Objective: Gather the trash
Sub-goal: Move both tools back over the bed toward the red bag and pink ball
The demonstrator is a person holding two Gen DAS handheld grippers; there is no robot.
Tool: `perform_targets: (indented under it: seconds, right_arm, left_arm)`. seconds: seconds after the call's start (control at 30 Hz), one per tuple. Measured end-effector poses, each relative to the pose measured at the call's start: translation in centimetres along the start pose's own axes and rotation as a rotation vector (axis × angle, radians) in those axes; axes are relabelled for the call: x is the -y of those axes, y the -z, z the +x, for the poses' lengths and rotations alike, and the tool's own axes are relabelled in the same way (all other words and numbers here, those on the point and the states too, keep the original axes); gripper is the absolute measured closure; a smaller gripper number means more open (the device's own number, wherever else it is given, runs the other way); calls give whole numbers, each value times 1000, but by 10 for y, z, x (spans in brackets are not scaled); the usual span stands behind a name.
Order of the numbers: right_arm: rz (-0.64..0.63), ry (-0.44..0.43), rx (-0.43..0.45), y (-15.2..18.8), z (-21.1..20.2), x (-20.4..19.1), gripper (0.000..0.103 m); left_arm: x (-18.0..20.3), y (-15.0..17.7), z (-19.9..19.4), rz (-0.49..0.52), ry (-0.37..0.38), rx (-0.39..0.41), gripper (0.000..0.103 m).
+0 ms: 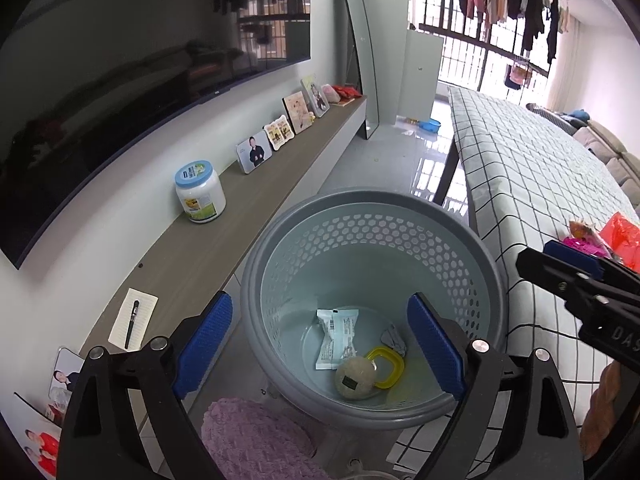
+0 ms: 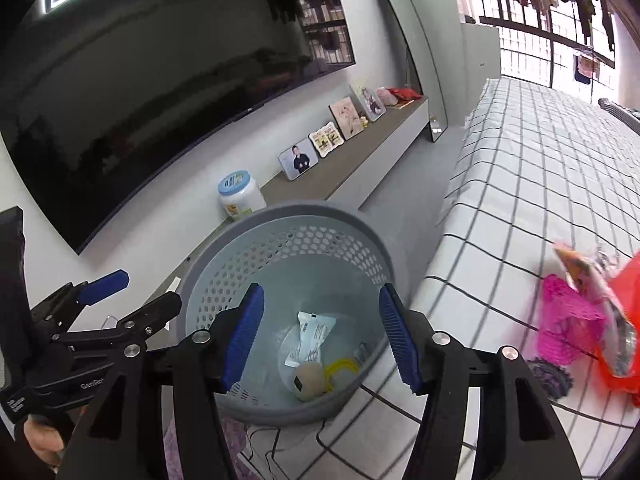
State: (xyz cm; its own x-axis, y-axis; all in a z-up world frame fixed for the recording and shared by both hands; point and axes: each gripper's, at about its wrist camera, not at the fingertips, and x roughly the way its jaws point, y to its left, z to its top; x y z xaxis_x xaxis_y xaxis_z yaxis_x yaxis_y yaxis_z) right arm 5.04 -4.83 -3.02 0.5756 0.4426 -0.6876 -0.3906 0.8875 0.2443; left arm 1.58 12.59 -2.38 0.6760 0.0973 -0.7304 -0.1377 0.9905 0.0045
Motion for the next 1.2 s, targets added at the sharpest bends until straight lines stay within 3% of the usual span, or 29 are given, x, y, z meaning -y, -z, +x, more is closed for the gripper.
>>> perform_targets:
  seconds: [0.3, 0.6, 1.2]
  right_arm:
    - [75, 72, 47, 26, -59, 30, 45]
    - [177, 204, 83, 60, -108, 85, 44]
    - [329, 336, 82, 101, -147, 184, 44]
  left_arm:
    - [35, -3, -22, 12, 68, 34, 13]
    - [92, 0, -36, 87, 174, 38, 12]
    - [186, 16, -29, 211, 255, -25, 12]
